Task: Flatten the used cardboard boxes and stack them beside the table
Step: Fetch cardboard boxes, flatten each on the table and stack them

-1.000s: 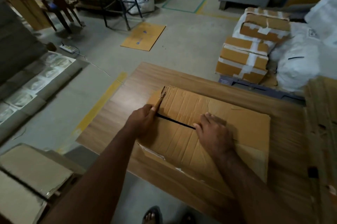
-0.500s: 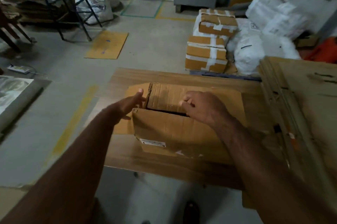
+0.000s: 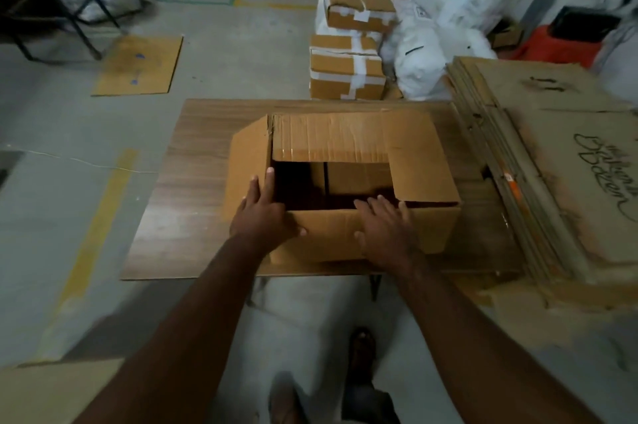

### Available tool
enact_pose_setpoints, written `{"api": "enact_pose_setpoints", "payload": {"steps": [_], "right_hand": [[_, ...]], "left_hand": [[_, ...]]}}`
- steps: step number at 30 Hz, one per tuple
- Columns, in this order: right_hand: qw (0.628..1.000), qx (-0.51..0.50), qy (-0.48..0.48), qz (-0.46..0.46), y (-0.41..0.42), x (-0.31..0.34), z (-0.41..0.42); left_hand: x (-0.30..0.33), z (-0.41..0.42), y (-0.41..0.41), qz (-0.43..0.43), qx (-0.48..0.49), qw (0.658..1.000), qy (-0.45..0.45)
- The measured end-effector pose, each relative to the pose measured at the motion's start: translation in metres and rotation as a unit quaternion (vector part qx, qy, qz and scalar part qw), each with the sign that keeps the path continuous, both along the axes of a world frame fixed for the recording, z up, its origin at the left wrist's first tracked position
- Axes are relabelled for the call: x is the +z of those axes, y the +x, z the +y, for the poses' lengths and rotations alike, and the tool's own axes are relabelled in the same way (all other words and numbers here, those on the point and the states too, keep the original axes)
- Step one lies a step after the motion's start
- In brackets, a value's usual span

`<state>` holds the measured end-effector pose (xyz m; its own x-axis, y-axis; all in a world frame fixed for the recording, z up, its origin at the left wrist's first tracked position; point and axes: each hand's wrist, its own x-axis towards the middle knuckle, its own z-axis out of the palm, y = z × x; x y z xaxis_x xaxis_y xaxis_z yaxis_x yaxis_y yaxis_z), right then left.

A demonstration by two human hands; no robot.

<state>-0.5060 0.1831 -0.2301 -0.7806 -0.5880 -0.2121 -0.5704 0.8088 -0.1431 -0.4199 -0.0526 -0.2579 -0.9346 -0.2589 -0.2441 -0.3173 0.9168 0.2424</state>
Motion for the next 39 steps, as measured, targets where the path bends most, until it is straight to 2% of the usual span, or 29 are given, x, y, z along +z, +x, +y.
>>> {"api": "enact_pose_setpoints", "payload": {"steps": [4, 7, 11, 14, 17, 19, 22, 27, 31, 36, 39], "right_hand": [[0.999, -0.007, -0.037, -0.027, -0.001, 0.007, -0.011], [0.998, -0.01, -0.061, -0.026, 0.0, 0.007, -0.016], [0.993, -0.001, -0.112, -0.036, -0.002, 0.006, -0.027], [0.994, -0.015, -0.081, -0.067, -0.011, 0.005, -0.034], [0.996, -0.033, -0.035, -0.076, -0.023, 0.005, -0.031], [0.997, -0.035, -0.034, -0.054, -0.031, 0.006, -0.024], [0.997, -0.037, -0.068, 0.03, -0.051, 0.015, -0.01], [0.989, -0.087, -0.073, 0.099, -0.108, 0.027, 0.037], [0.985, -0.138, -0.09, 0.044, -0.14, 0.011, 0.073], [0.956, -0.158, -0.22, -0.108, -0.142, -0.027, 0.089], [0.957, -0.165, -0.223, -0.088, -0.143, -0.032, 0.087]], "left_hand": [[-0.013, -0.012, -0.003, 0.011, -0.009, 0.999, -0.042], [-0.014, -0.018, -0.004, -0.002, -0.017, 0.999, -0.042], [0.006, -0.009, -0.005, -0.027, 0.03, 0.998, 0.049], [0.02, -0.003, -0.012, -0.037, 0.085, 0.991, 0.101], [0.027, 0.005, -0.024, -0.051, 0.124, 0.986, 0.099], [0.029, 0.014, -0.034, -0.044, 0.163, 0.98, 0.107], [0.031, 0.026, -0.051, -0.004, 0.232, 0.966, 0.115], [0.031, 0.036, -0.076, 0.032, 0.238, 0.966, 0.093], [0.022, 0.046, -0.085, 0.016, 0.258, 0.965, 0.042], [0.011, 0.057, -0.087, -0.026, 0.241, 0.969, -0.047], [0.009, 0.058, -0.088, -0.037, 0.24, 0.968, -0.065]]}}
